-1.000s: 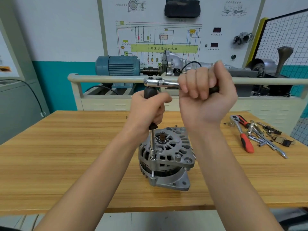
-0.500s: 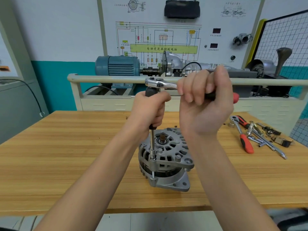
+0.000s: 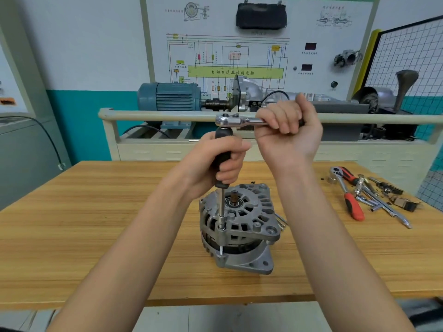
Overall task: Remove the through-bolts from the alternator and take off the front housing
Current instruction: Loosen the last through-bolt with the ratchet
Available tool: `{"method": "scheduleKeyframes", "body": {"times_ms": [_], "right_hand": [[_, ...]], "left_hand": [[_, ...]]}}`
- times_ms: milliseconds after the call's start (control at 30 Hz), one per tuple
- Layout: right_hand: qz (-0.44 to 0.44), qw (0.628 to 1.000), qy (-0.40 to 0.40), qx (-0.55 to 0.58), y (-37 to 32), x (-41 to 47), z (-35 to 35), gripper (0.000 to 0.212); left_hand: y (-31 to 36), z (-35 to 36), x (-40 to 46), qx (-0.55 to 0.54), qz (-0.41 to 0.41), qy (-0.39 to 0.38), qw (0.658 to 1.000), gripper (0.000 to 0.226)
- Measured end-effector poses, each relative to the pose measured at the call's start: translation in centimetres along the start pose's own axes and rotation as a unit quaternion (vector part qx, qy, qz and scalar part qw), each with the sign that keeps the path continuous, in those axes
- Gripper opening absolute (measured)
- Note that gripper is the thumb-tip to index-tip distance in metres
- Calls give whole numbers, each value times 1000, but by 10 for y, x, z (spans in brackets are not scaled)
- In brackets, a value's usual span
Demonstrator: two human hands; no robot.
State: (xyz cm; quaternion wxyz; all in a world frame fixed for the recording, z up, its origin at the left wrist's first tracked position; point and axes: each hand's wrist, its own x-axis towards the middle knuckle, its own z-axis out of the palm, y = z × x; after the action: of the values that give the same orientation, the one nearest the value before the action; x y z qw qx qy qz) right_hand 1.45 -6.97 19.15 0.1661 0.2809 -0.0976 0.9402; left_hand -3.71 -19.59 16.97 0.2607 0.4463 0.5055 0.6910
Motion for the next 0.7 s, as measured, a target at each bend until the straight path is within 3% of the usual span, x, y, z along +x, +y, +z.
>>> {"method": "scheduleKeyframes", "body": {"times_ms": [67, 133, 267, 400, 500, 600, 700], "right_hand": [[9, 999, 21, 34, -1, 6, -1, 42], [-16, 1000, 10, 11, 2, 3, 0, 41], [-105, 979, -65, -161, 11, -17, 5, 43], [-244, 891, -180, -337, 30, -36, 14, 27], [-307, 827, -215, -418, 39, -44, 15, 27], [-286, 863, -198, -366, 34, -40, 14, 33], [-183, 945, -135, -234, 14, -26, 12, 46]], "left_hand": [[1, 0, 1, -39, -19, -49, 998, 32], [1, 1, 4, -48, -40, -35, 997, 38], [-3, 6, 4, 18, -13, 125, 992, 51], [-7, 23, 7, 57, 33, 280, 958, 43], [-11, 28, 10, 73, 55, 337, 937, 40], [-14, 26, 9, 95, 71, 330, 936, 40], [-10, 16, 5, 81, 60, 203, 974, 40]]}}
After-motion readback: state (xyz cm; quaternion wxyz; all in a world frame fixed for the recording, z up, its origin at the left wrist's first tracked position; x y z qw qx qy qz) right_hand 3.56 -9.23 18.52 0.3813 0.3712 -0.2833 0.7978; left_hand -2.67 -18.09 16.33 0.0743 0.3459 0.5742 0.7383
